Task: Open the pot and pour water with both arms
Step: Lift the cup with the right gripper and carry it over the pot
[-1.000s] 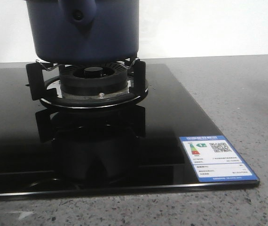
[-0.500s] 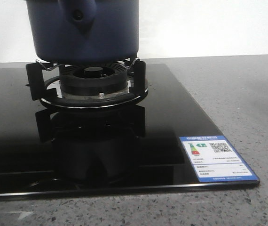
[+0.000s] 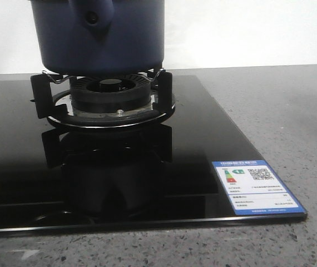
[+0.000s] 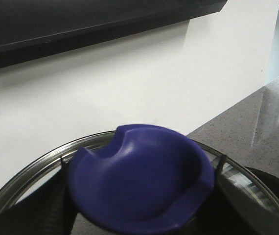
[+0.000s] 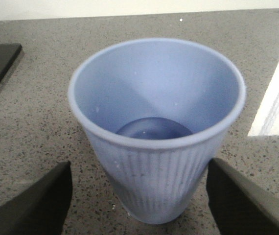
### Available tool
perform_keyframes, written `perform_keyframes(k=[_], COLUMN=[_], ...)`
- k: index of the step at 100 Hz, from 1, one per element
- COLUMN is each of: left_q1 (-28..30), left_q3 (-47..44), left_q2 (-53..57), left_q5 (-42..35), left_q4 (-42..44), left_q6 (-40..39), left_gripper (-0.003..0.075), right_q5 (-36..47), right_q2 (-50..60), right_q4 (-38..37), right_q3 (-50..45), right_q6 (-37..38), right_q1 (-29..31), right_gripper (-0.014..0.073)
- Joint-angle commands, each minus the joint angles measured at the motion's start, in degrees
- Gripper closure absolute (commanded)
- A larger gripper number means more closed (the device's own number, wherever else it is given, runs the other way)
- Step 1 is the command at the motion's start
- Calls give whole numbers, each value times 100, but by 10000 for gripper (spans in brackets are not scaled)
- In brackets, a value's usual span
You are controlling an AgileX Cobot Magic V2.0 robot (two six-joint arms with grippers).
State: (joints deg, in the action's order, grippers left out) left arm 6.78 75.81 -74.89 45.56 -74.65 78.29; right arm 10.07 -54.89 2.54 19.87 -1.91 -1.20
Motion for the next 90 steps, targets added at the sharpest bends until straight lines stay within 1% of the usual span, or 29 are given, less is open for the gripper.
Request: perform_keyframes(k=[1,68,78,90], left_q1=[21,21,21,21], left_q3=[222,222,222,222], left_q2=[230,230,230,230], left_q5=[-109,-109,-109,-119], left_q4=[-493,-493,-493,-493], left_q6=[-72,-72,-72,-72], left_gripper=[372,372,372,372], right_q5=[702,2433,2593,2589], right_q2=[-122,-1358,-1494,-1602], right_q4=[-74,28,44,311], right_q3=[141,141,141,141], right_q6=[-60,-60,-60,-60], right_q1=[37,37,37,84], right_gripper=[77,78,78,78])
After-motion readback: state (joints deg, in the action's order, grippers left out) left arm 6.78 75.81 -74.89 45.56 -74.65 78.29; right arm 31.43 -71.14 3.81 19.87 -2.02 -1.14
